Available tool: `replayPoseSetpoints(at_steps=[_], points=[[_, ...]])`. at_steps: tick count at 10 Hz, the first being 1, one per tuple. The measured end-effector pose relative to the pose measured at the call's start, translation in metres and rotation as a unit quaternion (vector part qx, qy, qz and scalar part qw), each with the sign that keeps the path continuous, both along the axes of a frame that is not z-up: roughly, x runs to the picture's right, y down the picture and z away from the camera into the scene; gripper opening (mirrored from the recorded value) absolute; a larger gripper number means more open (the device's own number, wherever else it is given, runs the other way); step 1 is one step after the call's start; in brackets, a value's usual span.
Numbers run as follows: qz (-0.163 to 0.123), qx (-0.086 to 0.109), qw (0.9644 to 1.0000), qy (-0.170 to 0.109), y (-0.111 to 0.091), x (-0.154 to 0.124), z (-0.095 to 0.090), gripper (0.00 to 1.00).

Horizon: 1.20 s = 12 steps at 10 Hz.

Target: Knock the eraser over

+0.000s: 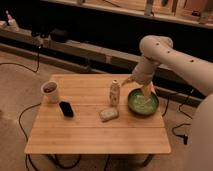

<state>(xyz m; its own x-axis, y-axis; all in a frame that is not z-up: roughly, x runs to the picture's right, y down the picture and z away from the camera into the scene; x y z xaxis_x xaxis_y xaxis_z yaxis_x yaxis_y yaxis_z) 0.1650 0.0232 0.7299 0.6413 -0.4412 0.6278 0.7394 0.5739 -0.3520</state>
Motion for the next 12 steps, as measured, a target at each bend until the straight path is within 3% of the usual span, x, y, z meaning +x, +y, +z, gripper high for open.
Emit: replayPoseSetpoints(at_steps=[2,4,5,7,9,12], points=[[-0.001,0.003,1.0000,-0.001,-0.001,0.000,0.000,0.80],[-0.038,0.030,0.9986,-0.022,-0.013,-0.028,0.001,0.80],[-0.067,0.047,0.9958,-0.042,-0.019,-0.054,0.001,0.80],[-0.113,0.072,0.9875,-0.083,-0.028,-0.105,-0.004,0.80],[-0.154,0.089,0.9756,-0.128,-0.036,-0.162,-0.011,0.80],[-0.176,0.113,0.9611,-0.180,-0.049,-0.229,-0.015,0.80]])
